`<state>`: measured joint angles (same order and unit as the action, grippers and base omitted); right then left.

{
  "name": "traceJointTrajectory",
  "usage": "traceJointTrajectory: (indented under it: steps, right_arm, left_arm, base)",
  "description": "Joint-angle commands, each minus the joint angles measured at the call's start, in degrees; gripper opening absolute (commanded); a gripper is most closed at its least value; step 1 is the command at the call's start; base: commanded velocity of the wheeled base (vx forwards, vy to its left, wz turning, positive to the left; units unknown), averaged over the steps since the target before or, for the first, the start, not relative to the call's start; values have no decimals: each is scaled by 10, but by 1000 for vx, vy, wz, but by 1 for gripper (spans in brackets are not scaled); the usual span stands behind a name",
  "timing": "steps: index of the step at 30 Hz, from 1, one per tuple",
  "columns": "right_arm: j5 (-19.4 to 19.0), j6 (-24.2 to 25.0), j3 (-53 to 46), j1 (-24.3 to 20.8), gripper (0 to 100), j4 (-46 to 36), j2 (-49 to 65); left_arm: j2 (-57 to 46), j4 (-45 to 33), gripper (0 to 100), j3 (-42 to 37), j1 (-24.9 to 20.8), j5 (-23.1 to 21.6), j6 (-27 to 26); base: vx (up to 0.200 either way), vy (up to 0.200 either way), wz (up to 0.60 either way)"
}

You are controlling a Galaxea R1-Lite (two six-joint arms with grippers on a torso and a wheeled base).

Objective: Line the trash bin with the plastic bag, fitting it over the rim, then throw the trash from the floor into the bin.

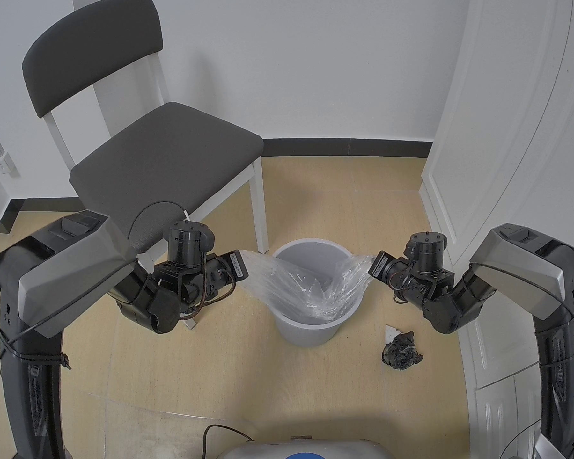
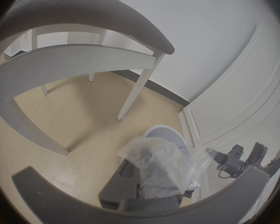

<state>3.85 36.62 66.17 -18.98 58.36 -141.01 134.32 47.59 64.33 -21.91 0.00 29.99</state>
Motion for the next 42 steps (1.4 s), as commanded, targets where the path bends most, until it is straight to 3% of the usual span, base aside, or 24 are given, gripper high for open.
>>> traceJointTrajectory:
  steps: [1,6,15,42]
  right_arm:
    - [-2,-5,-5,5,0,-33,39]
    - [-2,-34,-10,15,0,-61,48]
    - [-2,-88,-33,32,0,-122,74]
    - [-2,-252,-97,85,0,-165,91]
  left_arm:
    - [-12,-12,0,3,9,0,0]
    - [-36,-71,0,-1,28,-31,-19]
    - [-36,-117,0,-3,50,-34,-68]
    - [-35,-137,0,-15,74,-50,-112]
  base:
    - [0,0,0]
    - [0,0,0]
    - [0,0,0]
    - [0,0,0]
